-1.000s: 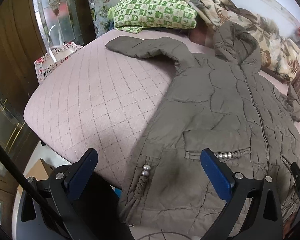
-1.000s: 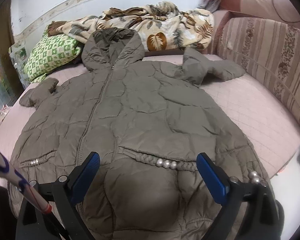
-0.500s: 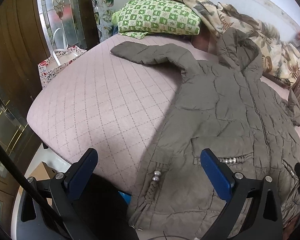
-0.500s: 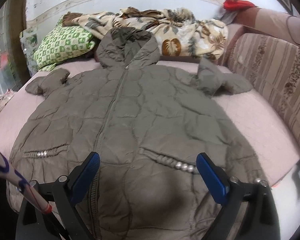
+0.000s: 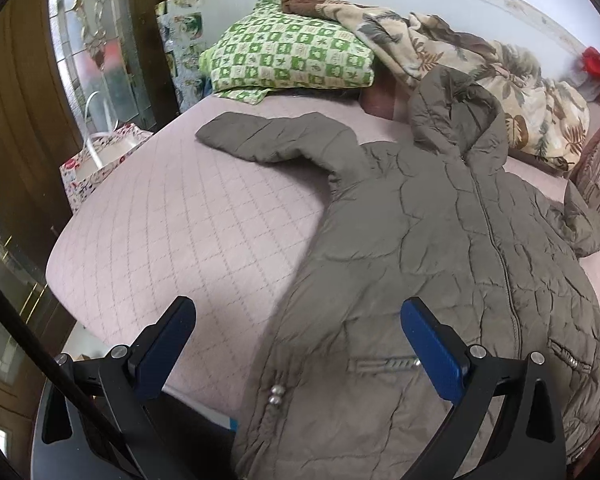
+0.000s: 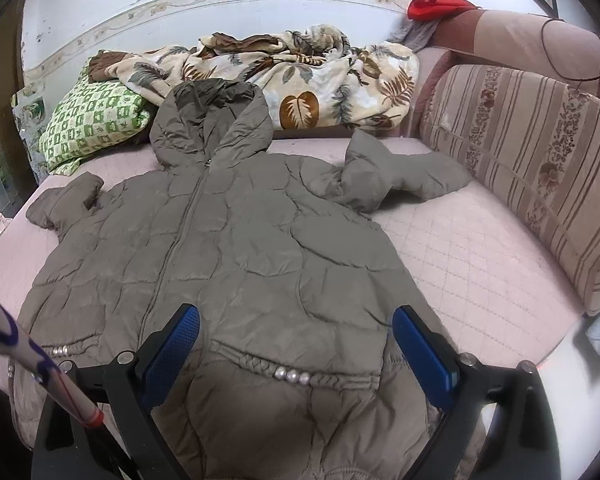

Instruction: Fold large clothes

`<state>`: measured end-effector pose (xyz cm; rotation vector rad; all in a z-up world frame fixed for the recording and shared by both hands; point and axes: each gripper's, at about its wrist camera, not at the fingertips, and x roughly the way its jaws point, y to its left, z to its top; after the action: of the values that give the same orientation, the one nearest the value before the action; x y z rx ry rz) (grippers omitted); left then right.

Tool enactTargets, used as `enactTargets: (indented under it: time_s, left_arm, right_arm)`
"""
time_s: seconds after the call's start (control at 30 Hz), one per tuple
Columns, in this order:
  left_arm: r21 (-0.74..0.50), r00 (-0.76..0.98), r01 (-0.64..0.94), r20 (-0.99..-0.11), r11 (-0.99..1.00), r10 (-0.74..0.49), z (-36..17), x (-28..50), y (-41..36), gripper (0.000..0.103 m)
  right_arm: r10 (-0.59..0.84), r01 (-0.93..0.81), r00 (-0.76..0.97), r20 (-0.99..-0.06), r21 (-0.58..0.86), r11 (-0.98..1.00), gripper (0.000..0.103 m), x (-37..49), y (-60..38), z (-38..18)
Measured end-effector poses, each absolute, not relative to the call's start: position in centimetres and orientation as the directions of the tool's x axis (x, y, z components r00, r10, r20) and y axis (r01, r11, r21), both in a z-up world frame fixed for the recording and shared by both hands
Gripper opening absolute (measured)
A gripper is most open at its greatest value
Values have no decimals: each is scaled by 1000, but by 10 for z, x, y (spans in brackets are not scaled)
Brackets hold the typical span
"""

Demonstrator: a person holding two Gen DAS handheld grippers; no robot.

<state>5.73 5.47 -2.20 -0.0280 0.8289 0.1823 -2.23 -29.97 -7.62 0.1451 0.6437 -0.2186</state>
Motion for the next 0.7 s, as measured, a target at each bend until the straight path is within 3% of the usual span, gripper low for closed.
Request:
enactTargets:
  time_s: [0.7]
  left_arm:
    - [44, 602, -155, -788, 987, 129, -60, 100, 47, 102]
  right_arm:
    - [-149, 267, 727, -670, 76, 961, 99, 12, -314, -104]
